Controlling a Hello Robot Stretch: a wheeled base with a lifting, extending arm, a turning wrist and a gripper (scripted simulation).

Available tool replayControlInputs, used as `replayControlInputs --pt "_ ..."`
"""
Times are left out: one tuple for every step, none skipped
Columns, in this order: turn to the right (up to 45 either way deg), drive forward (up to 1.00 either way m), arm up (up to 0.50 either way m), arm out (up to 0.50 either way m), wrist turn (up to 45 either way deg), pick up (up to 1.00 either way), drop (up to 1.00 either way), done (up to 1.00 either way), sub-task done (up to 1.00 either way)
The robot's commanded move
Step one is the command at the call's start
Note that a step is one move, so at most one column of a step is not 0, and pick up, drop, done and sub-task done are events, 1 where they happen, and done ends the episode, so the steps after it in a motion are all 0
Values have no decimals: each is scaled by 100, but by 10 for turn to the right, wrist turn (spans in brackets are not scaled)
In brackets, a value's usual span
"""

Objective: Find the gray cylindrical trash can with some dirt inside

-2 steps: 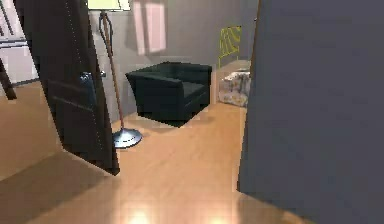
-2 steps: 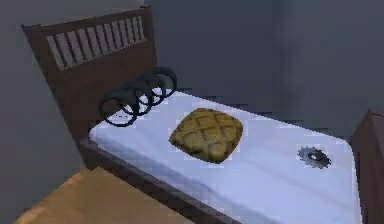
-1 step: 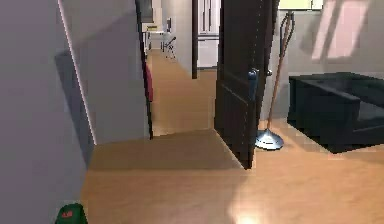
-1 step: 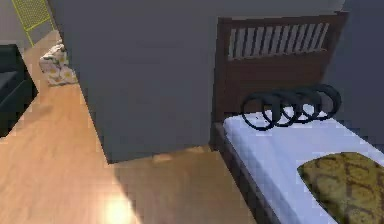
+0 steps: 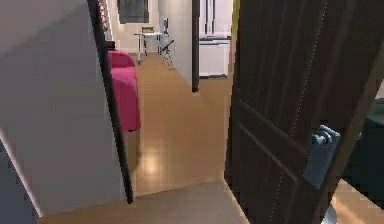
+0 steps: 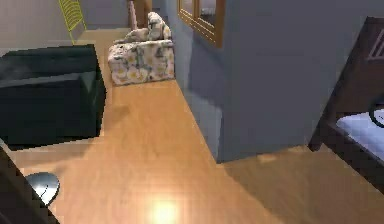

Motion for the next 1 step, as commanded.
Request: replayControlInputs --pt "0 100 0 0 0 0 0 0 0"
